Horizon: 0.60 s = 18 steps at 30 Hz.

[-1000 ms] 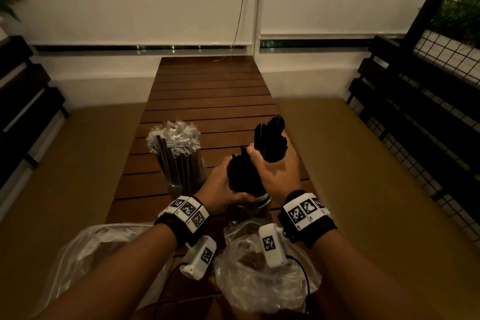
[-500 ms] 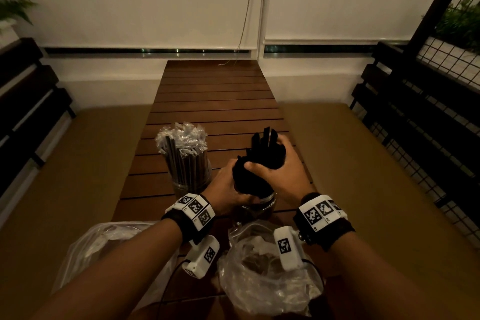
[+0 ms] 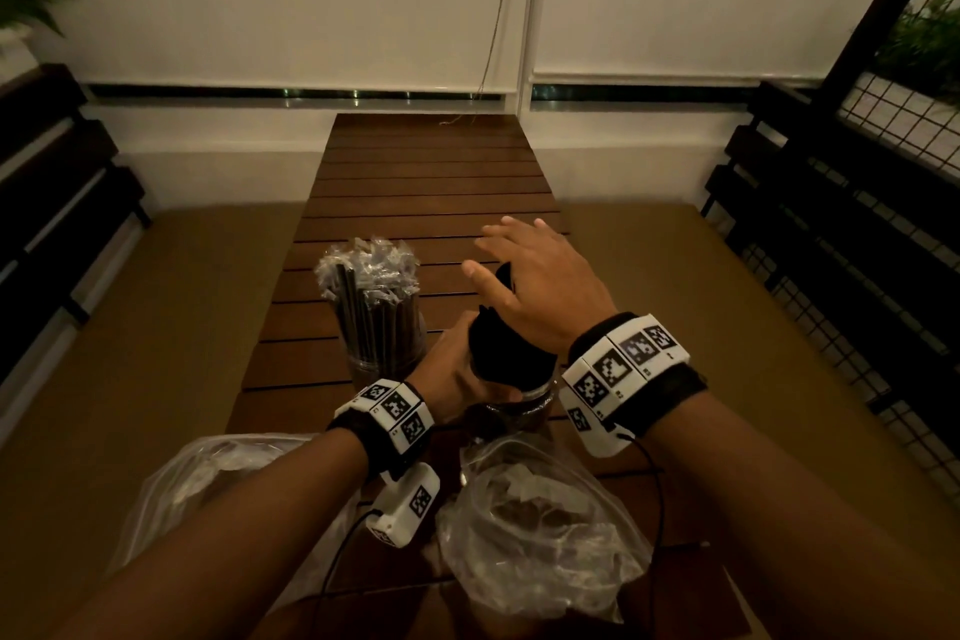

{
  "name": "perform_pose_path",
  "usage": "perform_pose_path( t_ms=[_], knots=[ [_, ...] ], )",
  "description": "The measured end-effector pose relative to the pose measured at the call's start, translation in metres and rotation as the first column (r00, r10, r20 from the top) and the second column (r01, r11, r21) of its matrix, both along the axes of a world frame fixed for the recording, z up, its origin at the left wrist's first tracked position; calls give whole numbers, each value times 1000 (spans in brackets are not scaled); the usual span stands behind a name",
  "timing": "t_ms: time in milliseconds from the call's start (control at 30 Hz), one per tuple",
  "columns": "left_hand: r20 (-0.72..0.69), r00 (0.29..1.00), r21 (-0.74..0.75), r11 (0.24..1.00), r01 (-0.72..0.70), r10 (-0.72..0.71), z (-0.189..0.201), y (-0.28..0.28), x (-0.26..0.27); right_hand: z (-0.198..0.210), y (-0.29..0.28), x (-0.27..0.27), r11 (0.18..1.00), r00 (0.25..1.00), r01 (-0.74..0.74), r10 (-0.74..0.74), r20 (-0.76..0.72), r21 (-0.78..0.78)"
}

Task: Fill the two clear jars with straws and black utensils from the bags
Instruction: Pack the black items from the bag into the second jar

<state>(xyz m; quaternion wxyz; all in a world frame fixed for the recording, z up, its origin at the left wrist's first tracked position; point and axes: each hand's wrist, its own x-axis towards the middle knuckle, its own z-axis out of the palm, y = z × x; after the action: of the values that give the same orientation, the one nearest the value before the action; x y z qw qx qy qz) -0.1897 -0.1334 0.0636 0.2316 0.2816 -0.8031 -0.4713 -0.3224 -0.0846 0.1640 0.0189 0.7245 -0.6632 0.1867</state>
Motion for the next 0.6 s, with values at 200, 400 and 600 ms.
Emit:
perform_pose_path(
  t_ms=[200,400,600],
  knots=[
    [-6,1000,-7,1000,-20,20,3,2,-3,-10,2,0,998,999,-5,8,-50,62],
    [20,999,14,999,-44,44,-7,2,-3,-25,2,5,996,999,-26,30,-44,86],
    [40,998,67,996,-57,54,-15,-3,-2,-13,6,5,999,988,0,-5,155,35]
  ],
)
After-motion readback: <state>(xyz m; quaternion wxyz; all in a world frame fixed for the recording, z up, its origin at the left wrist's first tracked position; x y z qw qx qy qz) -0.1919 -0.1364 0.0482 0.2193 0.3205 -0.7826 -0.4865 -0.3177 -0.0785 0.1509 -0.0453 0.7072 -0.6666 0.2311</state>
